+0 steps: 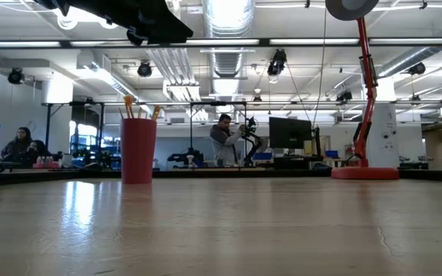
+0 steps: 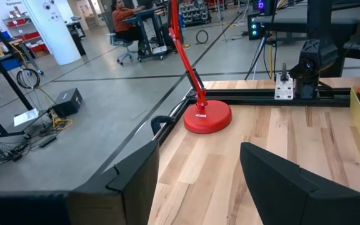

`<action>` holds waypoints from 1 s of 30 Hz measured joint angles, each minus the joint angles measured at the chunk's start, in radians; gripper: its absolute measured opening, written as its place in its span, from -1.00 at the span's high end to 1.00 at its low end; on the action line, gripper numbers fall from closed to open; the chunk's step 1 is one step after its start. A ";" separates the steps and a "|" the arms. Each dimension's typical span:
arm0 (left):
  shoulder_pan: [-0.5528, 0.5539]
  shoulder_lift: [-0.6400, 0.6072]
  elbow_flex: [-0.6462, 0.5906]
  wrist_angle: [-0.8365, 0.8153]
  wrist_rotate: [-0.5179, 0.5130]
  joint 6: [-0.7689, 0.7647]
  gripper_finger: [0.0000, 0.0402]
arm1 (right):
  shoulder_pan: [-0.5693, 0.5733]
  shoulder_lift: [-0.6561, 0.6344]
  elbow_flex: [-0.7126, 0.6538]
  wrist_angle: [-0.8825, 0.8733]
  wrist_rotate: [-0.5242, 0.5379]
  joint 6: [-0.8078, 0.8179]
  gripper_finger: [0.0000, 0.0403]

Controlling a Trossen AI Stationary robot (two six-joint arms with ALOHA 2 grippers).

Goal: Pick & Place Paint Supplies
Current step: Put the orange paint bottle into the yellow bin

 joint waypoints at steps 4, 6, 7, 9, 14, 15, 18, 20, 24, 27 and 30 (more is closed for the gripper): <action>0.000 0.000 0.000 0.000 0.000 0.000 -0.14 | 0.020 0.000 -0.024 0.033 0.000 0.004 0.44; 0.000 0.000 0.000 0.000 0.000 0.000 -0.14 | 0.027 0.000 -0.033 0.045 0.000 0.004 0.44; 0.000 0.000 0.000 0.000 0.000 0.000 -0.14 | 0.032 0.000 -0.037 0.050 0.000 0.003 0.44; 0.000 0.000 0.000 0.000 0.000 0.000 -0.14 | 0.040 0.000 -0.043 0.053 0.002 0.003 0.44; 0.000 0.000 0.000 0.000 0.000 0.000 -0.14 | 0.059 0.000 -0.063 0.067 0.005 -0.001 0.44; 0.000 0.000 0.000 0.000 0.000 0.000 -0.14 | 0.062 0.000 -0.069 0.074 0.006 -0.001 0.44; 0.000 0.000 0.000 0.000 0.000 0.000 -0.14 | 0.071 -0.004 -0.082 0.092 0.012 -0.001 0.44; 0.000 0.000 0.000 0.000 0.000 0.000 -0.14 | 0.075 -0.005 -0.086 0.097 0.022 -0.001 0.44; 0.000 0.000 0.000 0.000 0.000 0.000 -0.14 | 0.077 -0.003 -0.085 0.098 0.026 -0.005 0.37; 0.000 0.000 0.000 0.000 0.000 0.000 -0.14 | 0.077 0.000 -0.077 0.100 0.026 -0.005 0.31; 0.000 0.000 0.000 -0.001 0.000 0.000 -0.14 | 0.077 0.002 -0.065 0.102 0.026 -0.005 0.27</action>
